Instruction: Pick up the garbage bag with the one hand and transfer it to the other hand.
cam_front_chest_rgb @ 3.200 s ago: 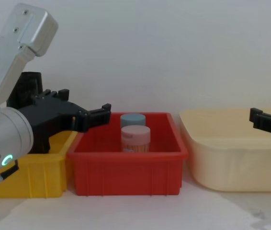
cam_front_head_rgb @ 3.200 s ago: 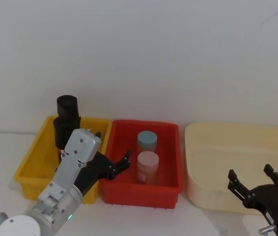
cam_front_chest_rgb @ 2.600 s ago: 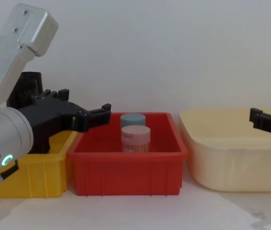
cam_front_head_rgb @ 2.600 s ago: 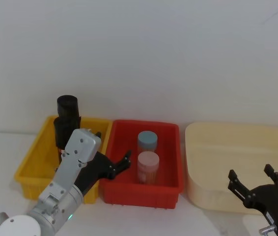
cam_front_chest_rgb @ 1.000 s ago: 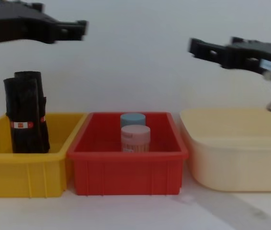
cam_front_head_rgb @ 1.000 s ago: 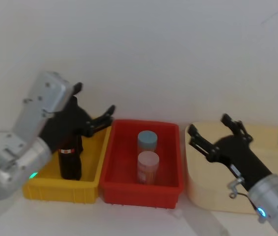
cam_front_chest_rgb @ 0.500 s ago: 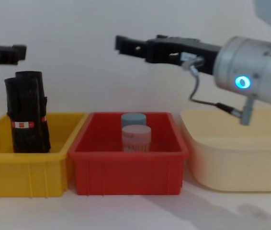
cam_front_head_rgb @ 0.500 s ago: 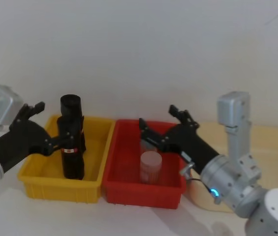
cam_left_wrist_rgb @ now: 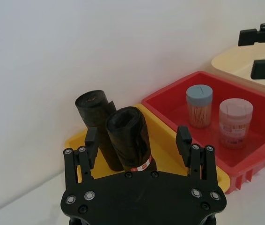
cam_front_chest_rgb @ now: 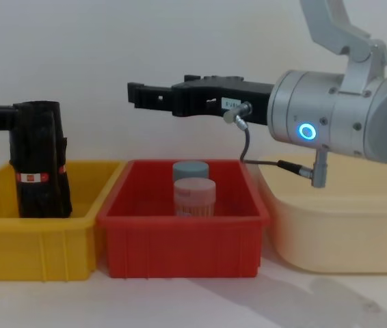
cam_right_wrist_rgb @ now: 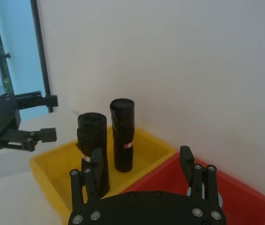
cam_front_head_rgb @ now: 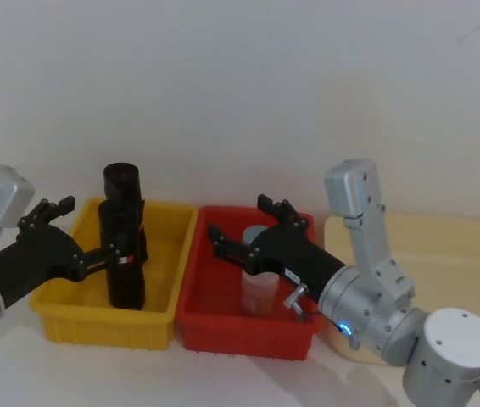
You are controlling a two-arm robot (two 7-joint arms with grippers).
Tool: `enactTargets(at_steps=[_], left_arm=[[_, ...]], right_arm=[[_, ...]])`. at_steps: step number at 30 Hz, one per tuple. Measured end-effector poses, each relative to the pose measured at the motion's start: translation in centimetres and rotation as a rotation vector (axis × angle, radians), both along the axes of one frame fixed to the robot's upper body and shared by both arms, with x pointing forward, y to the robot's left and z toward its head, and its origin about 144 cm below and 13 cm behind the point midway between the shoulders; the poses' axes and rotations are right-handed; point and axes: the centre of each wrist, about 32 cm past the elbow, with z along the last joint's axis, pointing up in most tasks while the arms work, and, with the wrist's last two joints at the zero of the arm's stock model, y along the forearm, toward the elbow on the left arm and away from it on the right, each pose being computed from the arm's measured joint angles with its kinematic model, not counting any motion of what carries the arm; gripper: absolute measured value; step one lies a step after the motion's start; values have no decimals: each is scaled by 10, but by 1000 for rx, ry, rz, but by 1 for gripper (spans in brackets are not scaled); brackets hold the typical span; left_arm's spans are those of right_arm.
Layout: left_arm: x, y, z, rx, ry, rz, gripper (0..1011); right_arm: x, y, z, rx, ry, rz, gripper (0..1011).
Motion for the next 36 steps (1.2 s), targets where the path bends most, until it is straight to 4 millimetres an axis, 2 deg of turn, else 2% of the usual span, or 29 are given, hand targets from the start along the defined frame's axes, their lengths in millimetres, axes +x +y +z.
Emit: enactTargets(at_steps=[23, 36], left_arm=[[26, -1, -21, -84, 43, 50, 1000], [52, -5, -27, -153, 87, 8, 1000]], right_arm=[[16, -3, -7, -69, 47, 30, 999], [27, -7, -13, -93, 88, 20, 999]])
